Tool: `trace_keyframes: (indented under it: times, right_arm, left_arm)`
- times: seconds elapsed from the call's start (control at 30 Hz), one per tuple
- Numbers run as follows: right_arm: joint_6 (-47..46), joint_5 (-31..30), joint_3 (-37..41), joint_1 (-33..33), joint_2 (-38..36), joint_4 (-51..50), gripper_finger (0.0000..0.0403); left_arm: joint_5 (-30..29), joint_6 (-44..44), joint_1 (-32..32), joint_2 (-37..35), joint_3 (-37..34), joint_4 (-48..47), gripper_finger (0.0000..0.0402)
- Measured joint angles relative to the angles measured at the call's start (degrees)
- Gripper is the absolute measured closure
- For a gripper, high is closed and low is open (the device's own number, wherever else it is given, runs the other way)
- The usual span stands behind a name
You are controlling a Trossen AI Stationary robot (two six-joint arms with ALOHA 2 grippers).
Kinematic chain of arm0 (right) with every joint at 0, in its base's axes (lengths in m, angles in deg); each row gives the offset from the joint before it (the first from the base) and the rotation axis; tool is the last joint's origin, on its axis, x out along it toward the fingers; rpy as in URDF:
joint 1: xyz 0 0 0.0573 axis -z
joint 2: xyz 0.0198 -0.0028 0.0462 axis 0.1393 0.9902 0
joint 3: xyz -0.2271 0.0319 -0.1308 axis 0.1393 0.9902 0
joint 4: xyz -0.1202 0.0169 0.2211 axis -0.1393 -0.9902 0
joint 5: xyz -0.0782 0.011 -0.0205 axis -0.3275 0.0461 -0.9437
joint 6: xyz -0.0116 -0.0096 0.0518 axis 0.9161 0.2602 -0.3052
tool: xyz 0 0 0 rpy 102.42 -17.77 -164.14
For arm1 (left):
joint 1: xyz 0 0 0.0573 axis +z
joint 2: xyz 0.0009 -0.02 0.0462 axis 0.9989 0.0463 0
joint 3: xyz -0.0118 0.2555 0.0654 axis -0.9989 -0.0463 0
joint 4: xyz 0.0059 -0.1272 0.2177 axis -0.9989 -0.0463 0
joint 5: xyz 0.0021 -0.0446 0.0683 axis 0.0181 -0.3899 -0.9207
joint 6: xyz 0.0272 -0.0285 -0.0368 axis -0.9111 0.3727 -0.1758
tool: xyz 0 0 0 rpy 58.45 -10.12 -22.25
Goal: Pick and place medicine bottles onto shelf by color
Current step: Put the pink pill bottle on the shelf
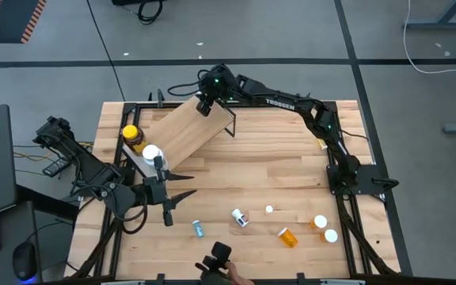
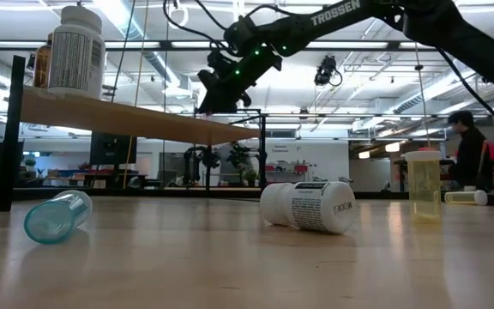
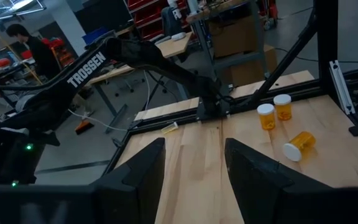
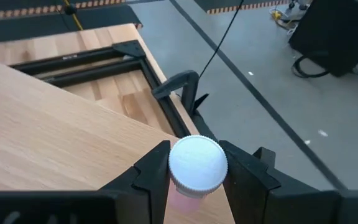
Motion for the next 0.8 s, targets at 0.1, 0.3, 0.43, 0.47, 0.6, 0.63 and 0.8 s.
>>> trace_keyframes:
  times: [0.1,0.3,0.43,0.47,0.6,0.63,0.8]
  right_arm:
    - [-0.81,0.22,0.00,0.58,0.00,-0.15,0.0263]
    - [-0.90,0.22,0.00,0.78,0.00,-0.37,0.0263]
    - [-2.17,0.56,1.02,0.77,-0.04,0.98,0.0263]
    - [-2.60,0.99,1.22,0.79,-0.04,0.92,0.0263]
    - [-2.86,1.38,1.88,0.81,-0.04,1.37,0.0263]
    - [-2.81,1.38,1.95,0.81,-0.04,1.32,0.0263]
    - [-2.78,1.38,1.95,0.81,-0.04,1.87,0.0263]
  left_arm:
    - [-0.01,0.00,0.00,0.00,0.00,-0.02,0.0229]
    - [-0.01,0.00,0.00,0.00,0.00,-0.01,0.0227]
    - [-0.01,0.03,0.00,0.00,0.00,-0.02,0.0226]
    - [-0.01,0.04,0.00,0.00,0.00,-0.02,0.0226]
    - [-0.01,0.07,0.00,0.00,0.00,-0.02,0.0225]
    - [0.00,0.04,0.00,0.00,0.00,-0.01,0.0226]
    - [-0.01,0.04,0.01,0.00,0.00,-0.02,0.0229]
